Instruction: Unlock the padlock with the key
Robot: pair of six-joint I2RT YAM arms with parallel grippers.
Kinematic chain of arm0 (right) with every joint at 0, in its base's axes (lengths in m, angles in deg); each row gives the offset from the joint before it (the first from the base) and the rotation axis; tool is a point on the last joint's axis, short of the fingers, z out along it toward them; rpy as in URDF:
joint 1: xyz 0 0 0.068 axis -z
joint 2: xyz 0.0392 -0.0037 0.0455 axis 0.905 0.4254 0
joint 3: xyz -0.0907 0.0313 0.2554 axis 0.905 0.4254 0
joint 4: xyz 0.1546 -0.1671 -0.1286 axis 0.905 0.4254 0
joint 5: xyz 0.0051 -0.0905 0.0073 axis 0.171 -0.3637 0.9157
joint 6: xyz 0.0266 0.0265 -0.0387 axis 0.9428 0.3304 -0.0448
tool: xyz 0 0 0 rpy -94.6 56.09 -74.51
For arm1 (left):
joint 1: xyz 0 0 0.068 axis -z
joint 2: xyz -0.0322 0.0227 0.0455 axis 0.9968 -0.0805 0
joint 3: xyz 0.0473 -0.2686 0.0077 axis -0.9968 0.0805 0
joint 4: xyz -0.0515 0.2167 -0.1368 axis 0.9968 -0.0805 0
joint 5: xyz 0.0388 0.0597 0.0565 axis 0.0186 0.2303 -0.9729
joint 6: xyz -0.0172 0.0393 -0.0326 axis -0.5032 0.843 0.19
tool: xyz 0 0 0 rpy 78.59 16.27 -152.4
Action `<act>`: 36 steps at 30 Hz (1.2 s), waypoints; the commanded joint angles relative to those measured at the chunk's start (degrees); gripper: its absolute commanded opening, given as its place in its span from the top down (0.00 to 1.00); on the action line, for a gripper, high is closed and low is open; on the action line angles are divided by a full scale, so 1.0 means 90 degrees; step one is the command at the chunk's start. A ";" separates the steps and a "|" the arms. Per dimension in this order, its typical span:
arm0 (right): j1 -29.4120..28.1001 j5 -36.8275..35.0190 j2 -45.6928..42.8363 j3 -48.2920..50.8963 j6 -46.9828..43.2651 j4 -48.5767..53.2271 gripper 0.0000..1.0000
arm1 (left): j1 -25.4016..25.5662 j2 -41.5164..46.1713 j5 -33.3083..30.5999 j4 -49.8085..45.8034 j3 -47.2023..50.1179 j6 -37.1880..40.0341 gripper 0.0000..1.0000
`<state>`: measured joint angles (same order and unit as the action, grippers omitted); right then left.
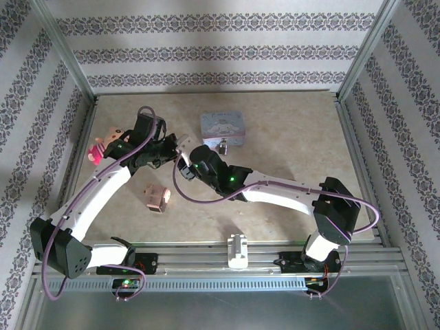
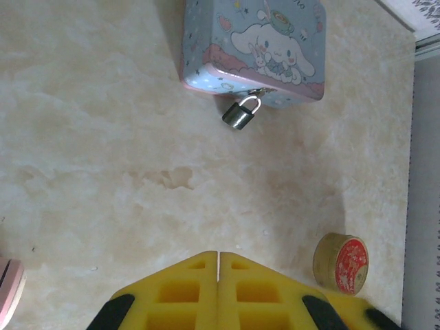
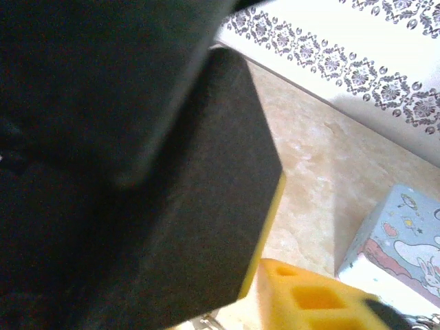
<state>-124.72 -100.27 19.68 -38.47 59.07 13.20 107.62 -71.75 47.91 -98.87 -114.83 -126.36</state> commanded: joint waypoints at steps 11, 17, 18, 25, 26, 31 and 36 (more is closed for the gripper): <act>-0.0063 -0.0152 -0.0215 0.0292 0.0031 -0.0310 1.00 | -0.0191 0.0332 0.0554 0.0183 0.0204 -0.0196 1.00; 0.0051 0.0189 -0.0485 0.0598 0.0388 -0.0327 1.00 | -0.0405 0.0636 0.0808 0.0690 0.0531 -0.0390 0.58; 0.0090 0.0302 -0.0545 0.0667 0.0484 -0.0328 1.00 | -0.0446 0.0731 0.0812 0.0807 0.0641 -0.0435 0.51; 0.0402 0.0919 -0.1058 0.1185 0.1195 -0.0302 1.00 | -0.0719 0.1329 0.0973 0.1736 0.1352 -0.0673 0.38; 0.0439 0.0905 -0.1100 0.1230 0.1299 -0.0214 1.00 | -0.0769 0.1334 0.0961 0.1694 0.1396 -0.0696 0.40; 0.0474 0.0682 -0.1121 0.1085 0.1862 0.0733 1.00 | -0.0813 0.0999 0.0600 0.0780 0.1394 -0.0121 0.46; 0.0424 0.0603 -0.1031 0.0745 0.2477 0.1914 0.90 | -0.0883 0.0695 0.0008 0.0035 0.1517 0.0122 0.37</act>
<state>-120.48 -94.04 10.56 -28.67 76.40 22.34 100.67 -65.20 51.99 -93.06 -102.59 -127.56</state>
